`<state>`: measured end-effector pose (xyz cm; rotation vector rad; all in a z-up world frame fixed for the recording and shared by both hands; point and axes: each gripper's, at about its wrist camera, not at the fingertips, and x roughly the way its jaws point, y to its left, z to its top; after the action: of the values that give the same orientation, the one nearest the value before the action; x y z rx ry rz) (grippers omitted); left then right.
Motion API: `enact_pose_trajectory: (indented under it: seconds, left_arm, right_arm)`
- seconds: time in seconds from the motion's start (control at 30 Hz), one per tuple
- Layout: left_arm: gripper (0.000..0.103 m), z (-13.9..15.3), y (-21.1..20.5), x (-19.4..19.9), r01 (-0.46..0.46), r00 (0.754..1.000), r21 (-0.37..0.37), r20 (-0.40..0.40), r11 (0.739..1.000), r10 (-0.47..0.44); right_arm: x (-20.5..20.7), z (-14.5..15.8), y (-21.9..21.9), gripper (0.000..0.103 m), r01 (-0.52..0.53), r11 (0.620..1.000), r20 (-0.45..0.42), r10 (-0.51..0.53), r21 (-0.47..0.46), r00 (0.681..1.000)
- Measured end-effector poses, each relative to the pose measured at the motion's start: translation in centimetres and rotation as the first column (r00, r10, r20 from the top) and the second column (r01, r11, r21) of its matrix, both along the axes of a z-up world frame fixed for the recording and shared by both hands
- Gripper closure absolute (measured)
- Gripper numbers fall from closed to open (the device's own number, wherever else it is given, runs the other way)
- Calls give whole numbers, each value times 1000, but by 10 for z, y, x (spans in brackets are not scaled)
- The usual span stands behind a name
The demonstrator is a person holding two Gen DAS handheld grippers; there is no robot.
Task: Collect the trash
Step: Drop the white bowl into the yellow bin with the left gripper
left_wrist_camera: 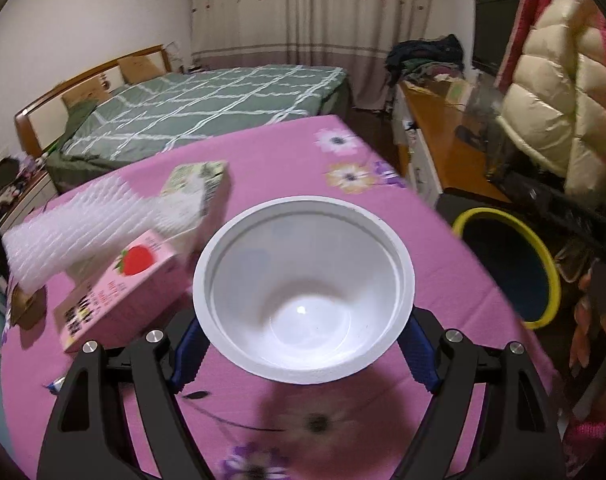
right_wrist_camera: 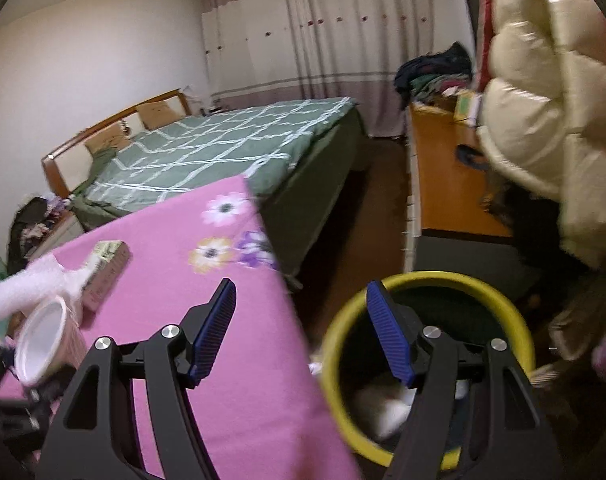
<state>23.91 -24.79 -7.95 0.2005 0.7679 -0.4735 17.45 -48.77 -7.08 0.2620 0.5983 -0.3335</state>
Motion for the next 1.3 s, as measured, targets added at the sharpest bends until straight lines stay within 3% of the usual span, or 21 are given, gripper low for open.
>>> enact_pose_trajectory:
  seconds: [0.33,0.57,0.83,1.07,1.3]
  left_arm:
    - [23,12,-102,-26,189,982,-14,-10,982,-189]
    - [23,5,-178,-41,305,952,8,-35,952,-304]
    - [23,-12,-237,-39,367,929,21,-62,930,-366]
    - [21,-28,-262,-36,386,920,30,-86,922,-382]
    - [15,-16,-236,-35,365,929,4,-74,931,-364]
  right_arm:
    - [-109,2,-49,35,113,992,-34,-115,-51,993]
    - [-143,-15,-74,35,180,983,-71,-181,-19,981]
    - [-160,-26,-95,35,235,972,-98,-235,-7,967]
    - [-163,-29,-99,34,254,967,-111,-254,-8,961]
    - [-160,-28,-97,33,249,968,-110,-248,-8,962]
